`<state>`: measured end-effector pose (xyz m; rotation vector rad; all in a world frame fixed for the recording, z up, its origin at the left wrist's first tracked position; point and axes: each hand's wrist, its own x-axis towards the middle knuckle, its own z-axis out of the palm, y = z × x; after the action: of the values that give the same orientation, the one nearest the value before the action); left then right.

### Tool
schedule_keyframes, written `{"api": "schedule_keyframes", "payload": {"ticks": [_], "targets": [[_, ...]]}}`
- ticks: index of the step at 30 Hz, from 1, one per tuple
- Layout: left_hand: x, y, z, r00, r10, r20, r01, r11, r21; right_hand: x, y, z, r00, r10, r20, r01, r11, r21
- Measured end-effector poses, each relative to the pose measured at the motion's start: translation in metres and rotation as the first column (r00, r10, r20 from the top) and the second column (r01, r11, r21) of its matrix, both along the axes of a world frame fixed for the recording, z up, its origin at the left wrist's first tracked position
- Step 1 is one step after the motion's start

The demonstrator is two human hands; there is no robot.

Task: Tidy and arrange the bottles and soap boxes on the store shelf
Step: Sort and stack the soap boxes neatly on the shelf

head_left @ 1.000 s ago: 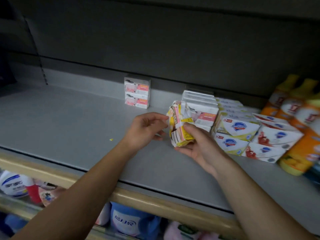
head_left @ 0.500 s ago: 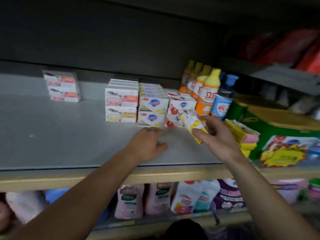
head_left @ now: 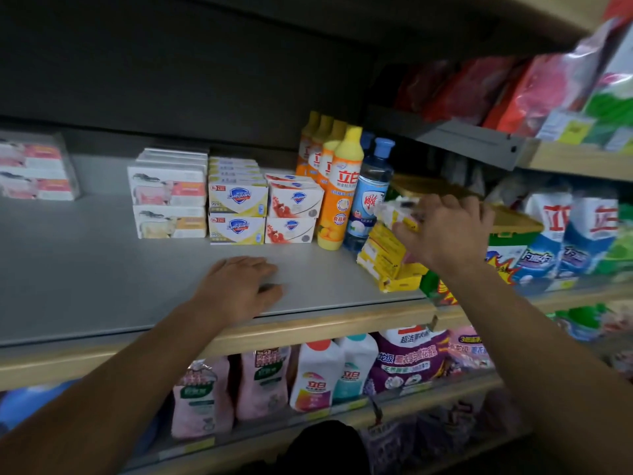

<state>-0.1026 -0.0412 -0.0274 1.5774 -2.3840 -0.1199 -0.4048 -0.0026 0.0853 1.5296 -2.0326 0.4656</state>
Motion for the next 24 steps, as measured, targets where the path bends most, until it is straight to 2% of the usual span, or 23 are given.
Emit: {"api": "schedule_keyframes", "payload": {"ticks": [3,10,17,20,22,24], "targets": [[0.001,-0.002,-0.001,1.0,-0.005,0.013,0.005,1.0,-0.001,0.001,-0.002,-0.015,0.999,-0.025,-0.033,0.027,0.998,0.064],[0.002,-0.004,-0.003,1.0,-0.017,-0.007,0.017,1.0,-0.007,0.004,0.001,-0.028,0.988,0.153,-0.001,-0.152,0.981,-0.117],[0.001,0.0,0.002,0.999,-0.005,-0.042,0.006,1.0,0.018,0.01,0.002,-0.027,0.988,0.153,0.024,-0.151,0.985,-0.087],[0.002,0.001,0.007,0.999,-0.015,-0.053,0.016,1.0,0.015,0.031,0.002,-0.02,0.976,0.218,0.007,-0.215,0.969,-0.121],[0.004,0.004,0.012,0.986,-0.021,-0.165,0.029,0.999,0.042,0.057,0.0,-0.015,0.947,0.321,0.021,-0.315,0.937,-0.149],[0.011,0.009,0.02,0.914,0.022,-0.406,0.032,0.992,0.125,0.088,-0.006,-0.009,0.899,0.435,0.048,-0.423,0.893,-0.156]]}}
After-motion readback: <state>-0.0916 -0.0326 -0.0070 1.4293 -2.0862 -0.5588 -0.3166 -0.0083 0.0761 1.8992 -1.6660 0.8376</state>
